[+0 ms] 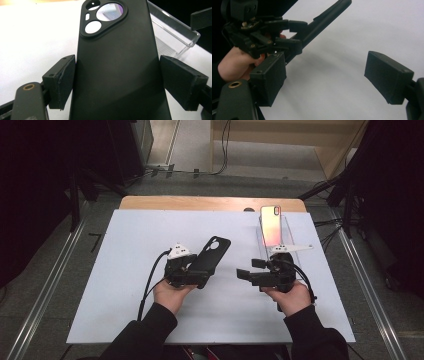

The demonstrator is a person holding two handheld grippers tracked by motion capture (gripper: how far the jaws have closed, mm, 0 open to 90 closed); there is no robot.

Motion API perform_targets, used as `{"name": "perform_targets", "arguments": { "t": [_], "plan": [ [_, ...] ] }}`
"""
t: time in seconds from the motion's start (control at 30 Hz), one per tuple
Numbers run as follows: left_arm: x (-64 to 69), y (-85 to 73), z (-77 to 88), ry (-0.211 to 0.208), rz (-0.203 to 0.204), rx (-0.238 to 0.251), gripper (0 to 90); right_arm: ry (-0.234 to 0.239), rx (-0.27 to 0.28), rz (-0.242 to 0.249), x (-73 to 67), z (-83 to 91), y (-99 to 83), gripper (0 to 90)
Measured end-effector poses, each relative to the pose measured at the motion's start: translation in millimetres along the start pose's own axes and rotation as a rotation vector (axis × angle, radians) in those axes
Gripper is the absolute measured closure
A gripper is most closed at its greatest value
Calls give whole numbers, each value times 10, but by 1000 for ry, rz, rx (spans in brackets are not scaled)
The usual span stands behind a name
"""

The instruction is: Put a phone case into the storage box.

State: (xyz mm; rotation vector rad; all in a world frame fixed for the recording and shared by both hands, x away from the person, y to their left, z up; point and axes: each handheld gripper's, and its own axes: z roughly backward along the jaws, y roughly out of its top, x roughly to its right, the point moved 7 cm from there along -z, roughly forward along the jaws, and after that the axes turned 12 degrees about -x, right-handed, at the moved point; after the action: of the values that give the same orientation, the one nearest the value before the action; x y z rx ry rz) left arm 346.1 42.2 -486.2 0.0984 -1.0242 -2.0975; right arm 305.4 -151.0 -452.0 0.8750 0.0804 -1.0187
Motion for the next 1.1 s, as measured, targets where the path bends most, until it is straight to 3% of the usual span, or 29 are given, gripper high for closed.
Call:
{"name": "perform_targets", "arguments": {
  "t": [0.17, 0.3, 0.43, 0.6, 0.83, 1.1],
  "plan": [
    [20, -34, 24, 27, 8, 60, 171, 2, 17, -23, -15, -46, 79, 158],
    [58, -59, 21, 41, -1, 77, 169, -1, 26, -40, -12, -87, 154, 159],
    [56, -91, 10, 24, 43, 95, 168, -2, 23, -53, -26, -150, 222, 195],
    [55, -116, 21, 36, 68, 120, 168, 6, 17, -83, -21, -250, 294, 206],
    [101, -164, 5, 20, 125, 130, 165, 50, 16, -152, -17, -358, 387, 251],
    [185, -192, -27, 21, 118, 139, 164, 38, 4, -195, 50, -484, 442, 313]
  ]
}}
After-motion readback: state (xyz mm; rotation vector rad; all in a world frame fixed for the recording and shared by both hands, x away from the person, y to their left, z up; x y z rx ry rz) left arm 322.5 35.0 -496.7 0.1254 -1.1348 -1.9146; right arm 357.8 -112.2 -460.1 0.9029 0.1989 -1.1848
